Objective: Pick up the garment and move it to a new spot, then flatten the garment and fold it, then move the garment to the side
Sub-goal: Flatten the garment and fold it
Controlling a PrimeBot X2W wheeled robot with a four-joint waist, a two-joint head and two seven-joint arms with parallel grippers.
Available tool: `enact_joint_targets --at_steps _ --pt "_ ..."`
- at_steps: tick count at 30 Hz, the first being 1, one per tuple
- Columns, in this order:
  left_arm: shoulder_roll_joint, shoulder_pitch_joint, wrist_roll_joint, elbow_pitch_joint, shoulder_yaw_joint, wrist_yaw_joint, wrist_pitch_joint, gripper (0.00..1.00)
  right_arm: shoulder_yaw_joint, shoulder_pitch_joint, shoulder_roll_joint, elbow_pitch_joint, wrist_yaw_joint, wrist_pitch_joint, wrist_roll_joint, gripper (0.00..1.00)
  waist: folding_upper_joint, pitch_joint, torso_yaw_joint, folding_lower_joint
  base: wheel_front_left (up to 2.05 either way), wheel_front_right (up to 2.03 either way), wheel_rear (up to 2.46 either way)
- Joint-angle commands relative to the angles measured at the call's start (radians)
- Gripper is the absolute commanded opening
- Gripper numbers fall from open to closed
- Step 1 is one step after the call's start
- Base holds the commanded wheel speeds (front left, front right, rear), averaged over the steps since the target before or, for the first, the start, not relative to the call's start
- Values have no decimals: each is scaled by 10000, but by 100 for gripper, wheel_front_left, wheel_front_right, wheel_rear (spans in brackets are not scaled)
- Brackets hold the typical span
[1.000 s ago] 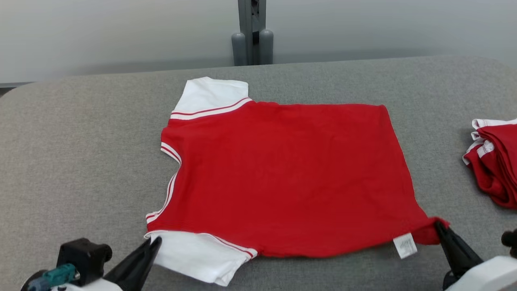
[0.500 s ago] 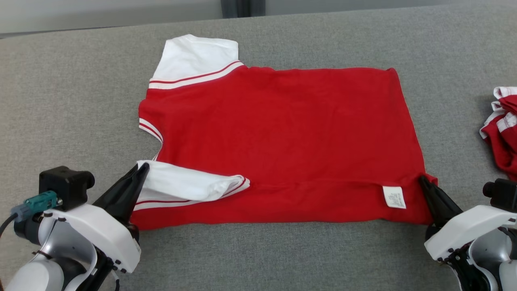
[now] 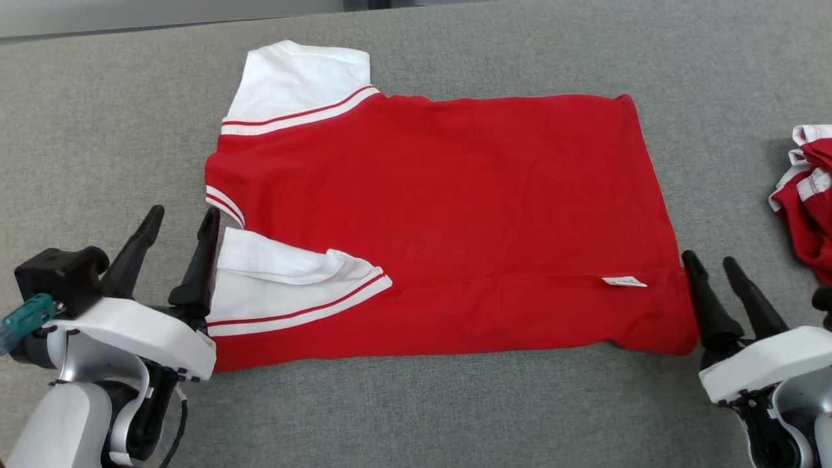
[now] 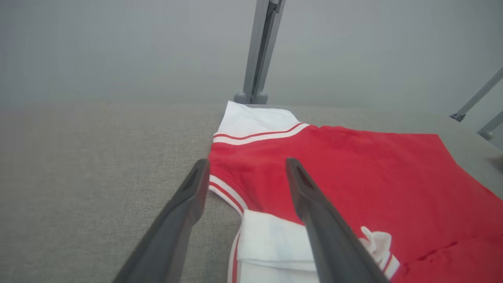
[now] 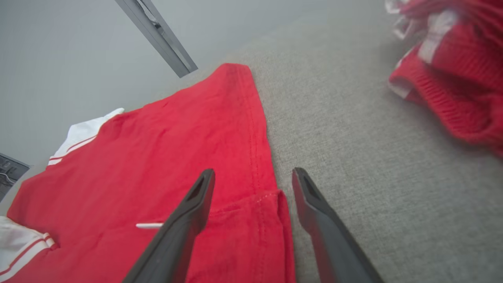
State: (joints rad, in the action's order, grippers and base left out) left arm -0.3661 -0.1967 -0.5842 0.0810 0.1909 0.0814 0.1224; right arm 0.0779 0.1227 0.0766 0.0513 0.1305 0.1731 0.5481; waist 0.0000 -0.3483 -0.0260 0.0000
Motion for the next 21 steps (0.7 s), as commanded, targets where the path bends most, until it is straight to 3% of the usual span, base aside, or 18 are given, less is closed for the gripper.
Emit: enact_joint_targets --at_steps 1,11,21 --pt "-34 -194 140 -65 -70 69 -166 100 71 -58 57 -135 5 -229 -51 100 0 62 8 0 0 0 0" --pt "468 362 1238 353 -689 1051 -2926 100 63 -342 -119 -1335 5 -2816 -1911 100 0 552 -135 0 0 0 0" --pt "405 1543 2281 121 -278 1480 -3509 100 -391 -1009 -209 -1180 5 -3601 -3529 100 0 1347 -2 0 0 0 0"
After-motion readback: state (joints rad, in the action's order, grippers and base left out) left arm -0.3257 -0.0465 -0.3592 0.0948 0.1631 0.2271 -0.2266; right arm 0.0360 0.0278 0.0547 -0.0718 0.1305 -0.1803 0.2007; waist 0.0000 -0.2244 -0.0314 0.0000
